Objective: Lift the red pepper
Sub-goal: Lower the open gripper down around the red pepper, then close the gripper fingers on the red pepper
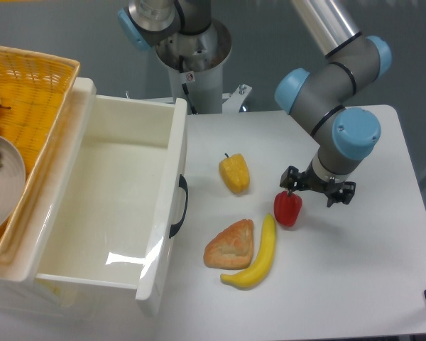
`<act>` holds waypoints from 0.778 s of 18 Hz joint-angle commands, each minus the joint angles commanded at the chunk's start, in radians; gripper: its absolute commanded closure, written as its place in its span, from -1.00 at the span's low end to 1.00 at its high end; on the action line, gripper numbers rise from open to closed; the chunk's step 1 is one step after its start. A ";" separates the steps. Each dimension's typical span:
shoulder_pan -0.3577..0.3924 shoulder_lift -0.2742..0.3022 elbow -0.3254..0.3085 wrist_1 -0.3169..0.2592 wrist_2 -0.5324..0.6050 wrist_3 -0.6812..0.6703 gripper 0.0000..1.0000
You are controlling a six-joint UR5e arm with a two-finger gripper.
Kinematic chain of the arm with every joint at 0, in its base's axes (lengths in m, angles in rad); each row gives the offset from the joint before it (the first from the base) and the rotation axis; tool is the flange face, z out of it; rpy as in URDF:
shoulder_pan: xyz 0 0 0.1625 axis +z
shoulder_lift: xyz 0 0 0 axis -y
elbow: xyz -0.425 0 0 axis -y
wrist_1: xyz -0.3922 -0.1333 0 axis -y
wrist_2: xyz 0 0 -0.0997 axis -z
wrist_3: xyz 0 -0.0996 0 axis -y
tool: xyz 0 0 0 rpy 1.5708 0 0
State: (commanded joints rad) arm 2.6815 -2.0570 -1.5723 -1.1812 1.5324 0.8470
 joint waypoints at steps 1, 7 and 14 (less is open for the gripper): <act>-0.009 -0.005 -0.002 0.000 0.002 -0.017 -1.00; -0.023 -0.009 -0.028 0.009 0.006 -0.022 -1.00; -0.031 -0.020 -0.048 0.049 0.025 -0.017 -1.00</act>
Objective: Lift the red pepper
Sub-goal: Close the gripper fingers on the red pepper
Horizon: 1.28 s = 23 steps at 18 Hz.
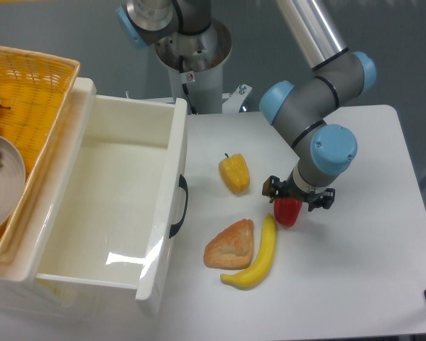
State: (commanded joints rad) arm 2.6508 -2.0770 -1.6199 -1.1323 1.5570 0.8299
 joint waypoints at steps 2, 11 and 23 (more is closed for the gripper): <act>0.000 -0.006 0.000 0.009 0.002 0.002 -1.00; -0.008 -0.022 -0.020 0.046 0.049 0.005 -0.92; -0.020 -0.028 -0.023 0.048 0.051 0.005 -0.12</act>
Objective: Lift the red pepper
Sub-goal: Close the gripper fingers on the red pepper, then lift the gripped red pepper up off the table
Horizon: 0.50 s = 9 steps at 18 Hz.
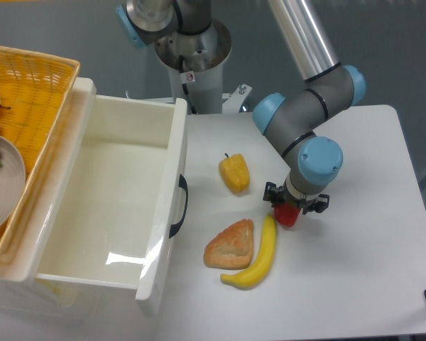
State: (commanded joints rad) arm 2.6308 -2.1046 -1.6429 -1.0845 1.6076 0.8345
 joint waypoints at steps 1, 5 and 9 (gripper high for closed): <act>0.000 0.000 0.000 0.002 0.000 0.000 0.08; 0.002 0.005 0.011 -0.002 -0.002 0.012 0.55; 0.006 0.014 0.043 -0.005 0.002 0.054 0.59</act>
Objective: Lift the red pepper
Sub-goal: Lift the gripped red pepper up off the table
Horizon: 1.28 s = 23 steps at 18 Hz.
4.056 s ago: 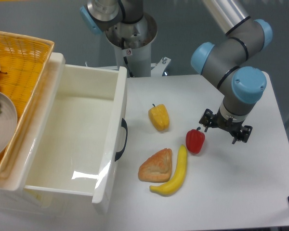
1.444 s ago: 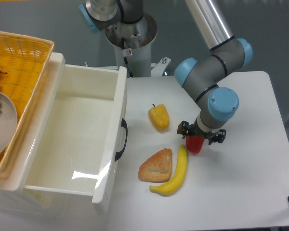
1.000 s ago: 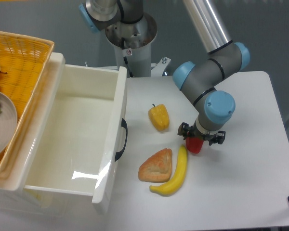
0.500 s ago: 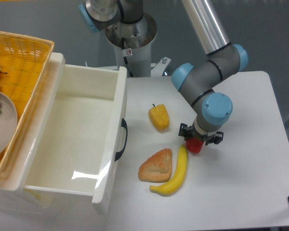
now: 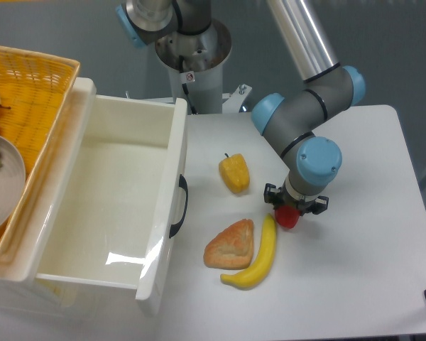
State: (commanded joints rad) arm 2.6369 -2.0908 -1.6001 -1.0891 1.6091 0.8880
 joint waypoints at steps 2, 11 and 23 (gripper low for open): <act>0.003 0.002 0.037 -0.005 -0.002 0.009 0.62; 0.049 0.003 0.121 -0.063 -0.035 0.098 0.70; 0.080 0.000 0.172 -0.117 -0.090 0.210 0.62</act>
State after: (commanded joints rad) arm 2.7167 -2.0908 -1.4282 -1.2058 1.5187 1.0983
